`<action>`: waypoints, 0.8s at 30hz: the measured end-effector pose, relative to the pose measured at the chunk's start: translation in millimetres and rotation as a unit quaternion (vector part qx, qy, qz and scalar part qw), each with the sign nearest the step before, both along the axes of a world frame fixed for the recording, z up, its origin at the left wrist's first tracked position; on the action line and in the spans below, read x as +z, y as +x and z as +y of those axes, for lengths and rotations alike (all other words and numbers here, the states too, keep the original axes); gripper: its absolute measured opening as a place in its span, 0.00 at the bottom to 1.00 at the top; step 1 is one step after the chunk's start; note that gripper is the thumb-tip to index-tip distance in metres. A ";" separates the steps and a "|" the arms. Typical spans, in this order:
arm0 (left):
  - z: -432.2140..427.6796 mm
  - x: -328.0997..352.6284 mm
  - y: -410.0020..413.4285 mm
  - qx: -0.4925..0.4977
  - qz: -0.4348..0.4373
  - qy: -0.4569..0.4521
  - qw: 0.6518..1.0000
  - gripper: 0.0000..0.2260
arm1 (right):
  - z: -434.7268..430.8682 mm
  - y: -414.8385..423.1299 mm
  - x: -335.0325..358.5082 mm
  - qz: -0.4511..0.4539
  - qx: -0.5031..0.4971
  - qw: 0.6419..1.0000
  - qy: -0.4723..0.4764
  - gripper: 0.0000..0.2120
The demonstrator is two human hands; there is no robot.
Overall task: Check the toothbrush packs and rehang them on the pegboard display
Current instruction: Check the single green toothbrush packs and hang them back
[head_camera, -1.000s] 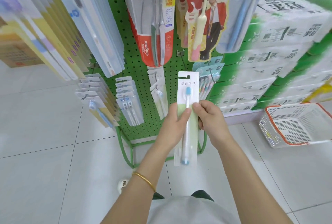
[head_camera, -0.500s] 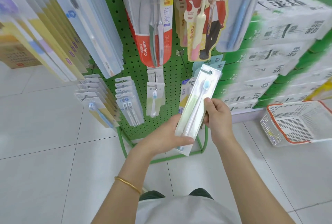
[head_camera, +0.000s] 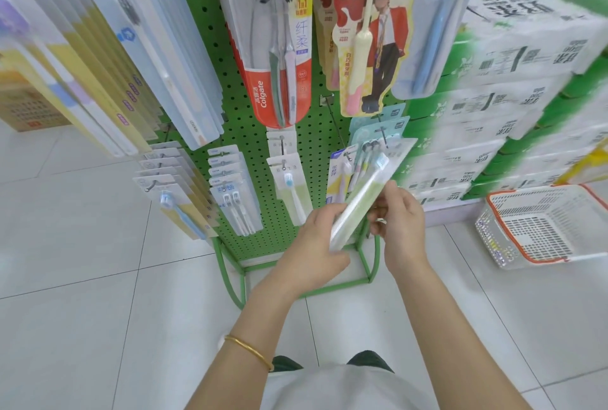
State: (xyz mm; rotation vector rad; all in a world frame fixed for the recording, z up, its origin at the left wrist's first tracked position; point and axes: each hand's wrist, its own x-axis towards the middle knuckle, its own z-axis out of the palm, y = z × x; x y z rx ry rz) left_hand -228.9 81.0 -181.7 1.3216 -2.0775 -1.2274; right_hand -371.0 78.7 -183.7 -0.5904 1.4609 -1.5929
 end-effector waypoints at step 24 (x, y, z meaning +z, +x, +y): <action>-27.3 20.4 -9.9 0.263 0.184 0.071 0.945 0.13 | 8.5 3.6 -7.2 0.037 0.233 0.971 -0.033 0.07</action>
